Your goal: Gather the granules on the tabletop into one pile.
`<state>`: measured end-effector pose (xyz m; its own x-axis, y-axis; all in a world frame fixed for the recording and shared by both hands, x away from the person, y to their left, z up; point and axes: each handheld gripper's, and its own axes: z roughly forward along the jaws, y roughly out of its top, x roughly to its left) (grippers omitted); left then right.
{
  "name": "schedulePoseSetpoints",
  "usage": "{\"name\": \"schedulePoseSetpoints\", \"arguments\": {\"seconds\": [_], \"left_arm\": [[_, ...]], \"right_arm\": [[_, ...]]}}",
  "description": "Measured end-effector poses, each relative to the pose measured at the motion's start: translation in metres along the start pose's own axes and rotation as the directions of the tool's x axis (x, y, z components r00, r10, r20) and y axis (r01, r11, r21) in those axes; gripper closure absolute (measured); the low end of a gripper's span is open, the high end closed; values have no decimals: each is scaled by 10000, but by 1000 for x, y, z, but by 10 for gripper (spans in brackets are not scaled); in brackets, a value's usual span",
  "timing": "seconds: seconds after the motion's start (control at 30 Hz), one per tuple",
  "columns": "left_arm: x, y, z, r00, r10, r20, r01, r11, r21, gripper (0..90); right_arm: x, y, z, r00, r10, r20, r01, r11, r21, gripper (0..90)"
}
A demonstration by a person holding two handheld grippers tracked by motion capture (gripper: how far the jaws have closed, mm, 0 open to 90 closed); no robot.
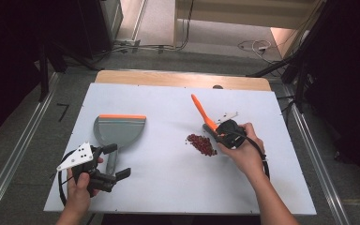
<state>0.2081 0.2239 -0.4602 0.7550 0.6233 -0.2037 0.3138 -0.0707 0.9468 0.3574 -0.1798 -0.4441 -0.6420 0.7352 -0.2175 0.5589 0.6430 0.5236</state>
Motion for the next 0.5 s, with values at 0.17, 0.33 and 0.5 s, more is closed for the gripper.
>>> {"name": "schedulePoseSetpoints", "arguments": {"seconds": [0.17, 0.33, 0.5], "left_arm": [[0, 0, -1, 10000, -17, 0, 17, 10000, -45, 1], [0, 1, -2, 10000, 10, 5, -10, 10000, -50, 1], [0, 1, -1, 10000, -7, 0, 7, 10000, -49, 1]], "right_arm": [[8, 5, -5, 9989, -221, -410, 220, 9998, -36, 684], [1, 9, -13, 9994, 15, -339, -30, 9989, -460, 684], [2, 13, -10, 9997, -103, -206, 93, 9988, -482, 684]]}}
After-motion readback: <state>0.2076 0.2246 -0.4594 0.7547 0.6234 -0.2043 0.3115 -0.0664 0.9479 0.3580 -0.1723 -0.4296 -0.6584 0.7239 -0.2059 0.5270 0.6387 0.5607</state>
